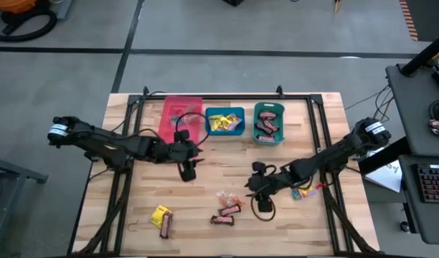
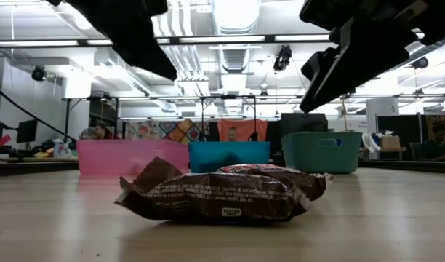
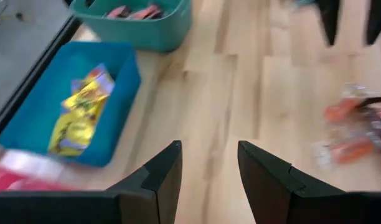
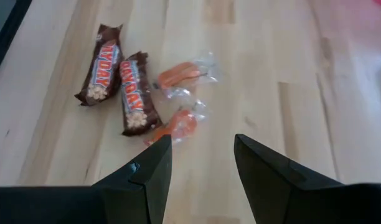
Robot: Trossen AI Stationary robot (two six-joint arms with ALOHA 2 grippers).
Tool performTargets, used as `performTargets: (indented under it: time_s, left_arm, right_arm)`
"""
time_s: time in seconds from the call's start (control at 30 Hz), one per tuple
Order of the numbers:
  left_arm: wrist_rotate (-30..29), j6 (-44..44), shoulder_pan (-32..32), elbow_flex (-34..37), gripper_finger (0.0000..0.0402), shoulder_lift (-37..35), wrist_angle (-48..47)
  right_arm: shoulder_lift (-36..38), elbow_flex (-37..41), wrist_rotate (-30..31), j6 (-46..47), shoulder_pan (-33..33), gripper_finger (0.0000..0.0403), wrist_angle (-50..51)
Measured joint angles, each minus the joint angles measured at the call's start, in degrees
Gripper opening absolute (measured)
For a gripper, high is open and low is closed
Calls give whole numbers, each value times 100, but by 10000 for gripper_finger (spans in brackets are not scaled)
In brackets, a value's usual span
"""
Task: Sort candy
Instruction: Put the brown candy into the green bin
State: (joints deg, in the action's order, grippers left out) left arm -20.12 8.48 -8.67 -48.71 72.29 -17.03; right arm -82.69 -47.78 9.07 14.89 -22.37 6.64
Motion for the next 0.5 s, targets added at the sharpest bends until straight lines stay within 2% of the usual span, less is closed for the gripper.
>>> performTargets:
  time_s: [0.2,0.5]
  left_arm:
    - [-25,133,-382,0,140,0,373]
    - [-32,386,-597,0,140,2,482]
  right_arm:
    - [-736,-488,37,-298,-210,166,-104]
    - [-1752,-1307,97,-495,-325,166,-100]
